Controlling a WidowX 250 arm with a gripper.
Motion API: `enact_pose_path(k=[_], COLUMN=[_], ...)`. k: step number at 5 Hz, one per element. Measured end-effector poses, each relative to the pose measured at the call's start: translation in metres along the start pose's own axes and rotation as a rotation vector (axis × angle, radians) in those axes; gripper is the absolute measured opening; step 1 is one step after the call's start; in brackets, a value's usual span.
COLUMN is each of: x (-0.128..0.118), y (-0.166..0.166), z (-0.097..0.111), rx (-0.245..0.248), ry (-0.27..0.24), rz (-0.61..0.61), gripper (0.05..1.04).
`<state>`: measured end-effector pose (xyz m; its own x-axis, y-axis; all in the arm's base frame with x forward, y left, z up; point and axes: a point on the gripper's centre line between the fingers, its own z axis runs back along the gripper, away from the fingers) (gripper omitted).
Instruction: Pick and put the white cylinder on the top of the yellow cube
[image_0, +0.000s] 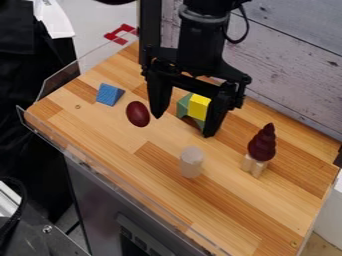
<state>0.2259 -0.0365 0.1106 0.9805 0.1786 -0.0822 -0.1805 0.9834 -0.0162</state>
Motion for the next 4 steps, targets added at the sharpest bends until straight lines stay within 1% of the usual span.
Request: enact_pose_path(k=[1, 2, 3, 4], x=[-0.002, 0.007, 0.013, 0.013], y=[0.001, -0.004, -0.009, -0.011], z=[-0.007, -0.017, -0.026, -0.042], rx=[0.007, -0.024, -0.077, -0.123], ry=[0.028, -0.014, -0.054, -0.042], rz=[0.003, 0.021, 0.056, 0.084], gripper=[0.999, 0.999, 0.999, 0.999])
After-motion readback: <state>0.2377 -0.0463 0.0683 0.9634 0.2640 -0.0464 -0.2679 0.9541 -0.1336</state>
